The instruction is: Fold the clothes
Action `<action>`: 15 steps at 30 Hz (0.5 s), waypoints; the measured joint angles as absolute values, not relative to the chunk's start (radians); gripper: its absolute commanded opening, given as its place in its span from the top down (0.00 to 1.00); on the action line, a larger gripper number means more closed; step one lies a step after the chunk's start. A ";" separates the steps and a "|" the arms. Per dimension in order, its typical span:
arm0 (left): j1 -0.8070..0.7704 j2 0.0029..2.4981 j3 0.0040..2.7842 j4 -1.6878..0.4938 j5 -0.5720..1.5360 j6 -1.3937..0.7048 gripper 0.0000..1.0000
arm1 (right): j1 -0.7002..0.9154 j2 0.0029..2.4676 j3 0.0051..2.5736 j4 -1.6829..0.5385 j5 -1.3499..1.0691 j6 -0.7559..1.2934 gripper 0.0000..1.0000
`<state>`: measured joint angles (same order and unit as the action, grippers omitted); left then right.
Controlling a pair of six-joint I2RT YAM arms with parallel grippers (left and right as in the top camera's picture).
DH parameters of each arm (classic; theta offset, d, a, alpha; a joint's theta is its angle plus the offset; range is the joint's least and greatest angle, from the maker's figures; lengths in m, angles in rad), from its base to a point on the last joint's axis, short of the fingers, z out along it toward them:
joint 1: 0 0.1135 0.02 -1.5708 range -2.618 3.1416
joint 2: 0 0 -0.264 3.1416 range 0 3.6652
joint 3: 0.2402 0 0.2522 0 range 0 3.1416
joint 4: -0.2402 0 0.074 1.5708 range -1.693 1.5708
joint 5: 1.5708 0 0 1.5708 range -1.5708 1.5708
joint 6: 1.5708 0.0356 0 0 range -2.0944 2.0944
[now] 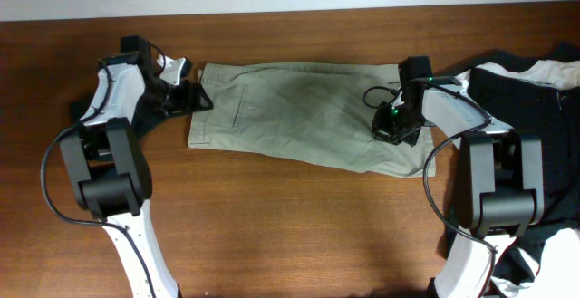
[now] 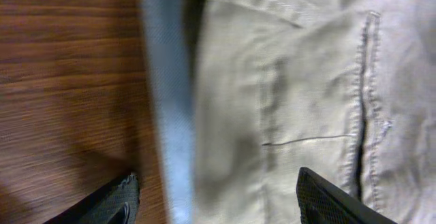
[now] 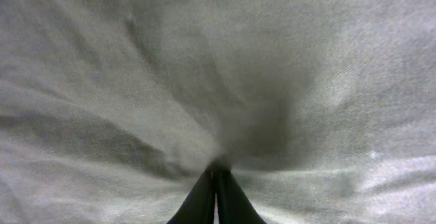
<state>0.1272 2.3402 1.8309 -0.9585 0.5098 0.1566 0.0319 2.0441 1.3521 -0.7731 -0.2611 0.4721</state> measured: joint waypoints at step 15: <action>0.102 2.459 2.078 -1.306 0.565 0.142 1.00 | 0.004 1.991 1.363 -0.991 -0.240 0.471 0.95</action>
<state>0.1024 2.4588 2.0781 -1.3064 0.5648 0.1421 0.0040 1.9915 1.3632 -0.9905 -0.2398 0.4713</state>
